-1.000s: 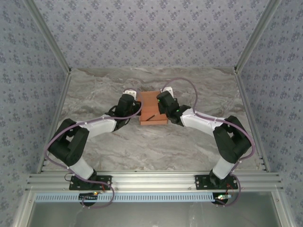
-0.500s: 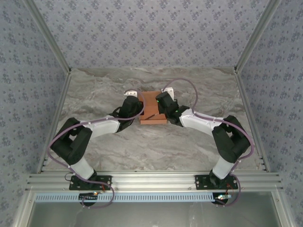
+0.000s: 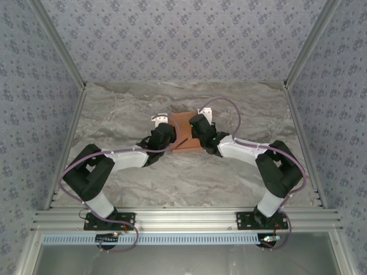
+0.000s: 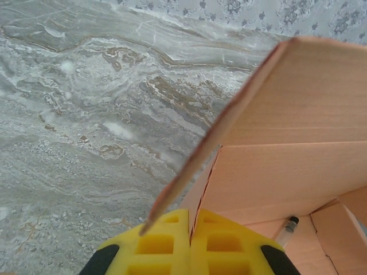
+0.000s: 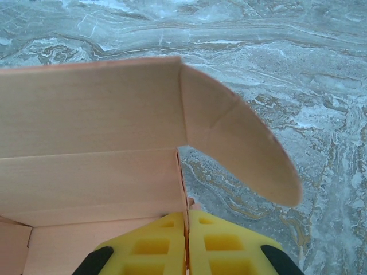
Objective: Fold the paper box
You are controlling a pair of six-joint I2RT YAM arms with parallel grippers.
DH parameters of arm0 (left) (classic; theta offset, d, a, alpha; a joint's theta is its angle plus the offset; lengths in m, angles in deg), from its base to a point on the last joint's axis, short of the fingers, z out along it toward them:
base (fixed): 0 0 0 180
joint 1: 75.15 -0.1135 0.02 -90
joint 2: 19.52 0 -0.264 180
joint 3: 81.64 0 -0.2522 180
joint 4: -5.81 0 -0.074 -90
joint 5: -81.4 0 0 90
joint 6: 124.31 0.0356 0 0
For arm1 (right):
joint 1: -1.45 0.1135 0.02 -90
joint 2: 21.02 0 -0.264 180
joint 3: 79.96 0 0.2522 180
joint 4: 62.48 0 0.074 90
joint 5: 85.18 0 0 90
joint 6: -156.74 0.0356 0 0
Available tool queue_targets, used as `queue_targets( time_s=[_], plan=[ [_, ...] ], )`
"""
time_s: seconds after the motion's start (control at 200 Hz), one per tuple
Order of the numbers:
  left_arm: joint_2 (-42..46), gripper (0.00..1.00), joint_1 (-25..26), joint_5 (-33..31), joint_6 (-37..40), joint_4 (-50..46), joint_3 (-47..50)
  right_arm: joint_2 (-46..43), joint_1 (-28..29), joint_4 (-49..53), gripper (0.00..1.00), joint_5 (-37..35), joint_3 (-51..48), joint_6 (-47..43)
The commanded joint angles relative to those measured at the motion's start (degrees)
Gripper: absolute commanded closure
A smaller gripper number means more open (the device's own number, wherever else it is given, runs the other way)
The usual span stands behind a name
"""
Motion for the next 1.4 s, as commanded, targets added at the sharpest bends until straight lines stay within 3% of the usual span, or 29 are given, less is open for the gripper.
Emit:
queue_targets(
  time_s=[0.0, 0.515, 1.394],
  plan=[
    [1.2, 0.96, 1.5, -4.1, -2.1, 5.7, 0.7, -2.0, 1.1, -2.7, 0.91, -1.6, -1.4, 2.3],
    [-0.4, 0.99, 4.8, -12.2, -1.7, 13.0, 3.7, -3.5, 3.3, -10.3, 0.91, -4.3, -6.8, 4.5],
    [-3.3, 0.98, 8.3, -14.6, 6.3, 29.9, 14.4, -4.5, 8.1, -21.5, 0.91, -8.0, -16.0, 3.7]
  ],
)
